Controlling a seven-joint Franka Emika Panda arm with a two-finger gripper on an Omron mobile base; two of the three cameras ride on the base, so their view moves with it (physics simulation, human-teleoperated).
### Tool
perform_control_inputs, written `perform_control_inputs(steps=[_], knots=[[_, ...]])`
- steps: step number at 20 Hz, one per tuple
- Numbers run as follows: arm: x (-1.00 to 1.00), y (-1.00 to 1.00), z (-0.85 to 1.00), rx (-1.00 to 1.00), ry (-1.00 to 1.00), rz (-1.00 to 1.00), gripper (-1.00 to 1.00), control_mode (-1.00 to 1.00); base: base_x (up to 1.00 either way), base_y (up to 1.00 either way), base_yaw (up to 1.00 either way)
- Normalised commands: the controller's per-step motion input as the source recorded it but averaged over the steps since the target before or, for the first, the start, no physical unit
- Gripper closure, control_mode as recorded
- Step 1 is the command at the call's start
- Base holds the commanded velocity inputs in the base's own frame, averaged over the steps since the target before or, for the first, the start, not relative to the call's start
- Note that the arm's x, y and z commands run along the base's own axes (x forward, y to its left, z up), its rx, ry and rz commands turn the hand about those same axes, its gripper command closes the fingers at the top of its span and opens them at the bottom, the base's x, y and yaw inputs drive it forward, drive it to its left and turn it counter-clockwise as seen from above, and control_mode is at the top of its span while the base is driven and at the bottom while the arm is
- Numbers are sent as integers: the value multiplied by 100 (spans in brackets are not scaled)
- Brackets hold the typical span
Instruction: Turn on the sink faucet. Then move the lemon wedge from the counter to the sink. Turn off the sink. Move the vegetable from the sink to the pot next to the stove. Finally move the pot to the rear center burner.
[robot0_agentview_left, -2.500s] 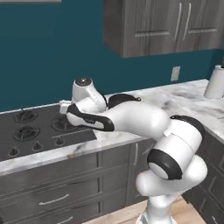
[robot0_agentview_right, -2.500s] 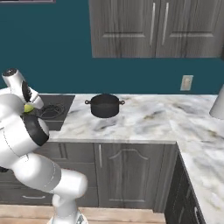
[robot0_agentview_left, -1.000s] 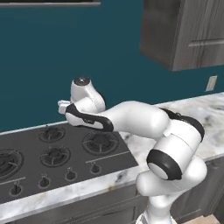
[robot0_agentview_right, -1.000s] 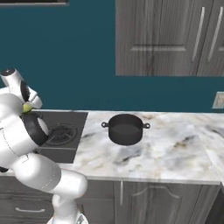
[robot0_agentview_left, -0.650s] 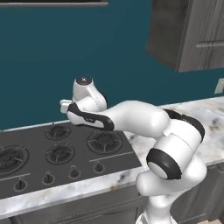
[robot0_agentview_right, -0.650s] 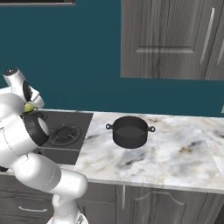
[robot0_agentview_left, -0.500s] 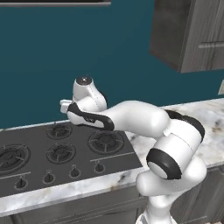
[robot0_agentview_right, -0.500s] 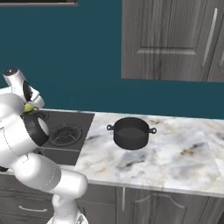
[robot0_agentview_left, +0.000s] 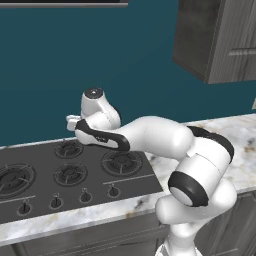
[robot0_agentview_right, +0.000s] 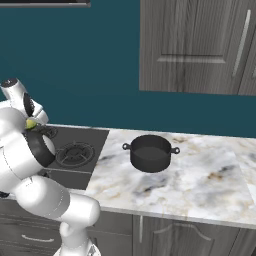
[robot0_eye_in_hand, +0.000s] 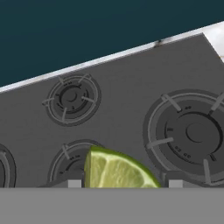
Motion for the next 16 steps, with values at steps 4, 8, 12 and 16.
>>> perform_control_inputs(steps=[4,8,12,16], knots=[[0,0,0,0,-1,0,100,-100,4,0,0],[0,0,0,0,-6,-1,100,-100,0,0,0],[1,-32,0,0,-4,-8,100,-100,0,0,0],[19,-47,0,0,0,-10,100,-100,0,0,0]])
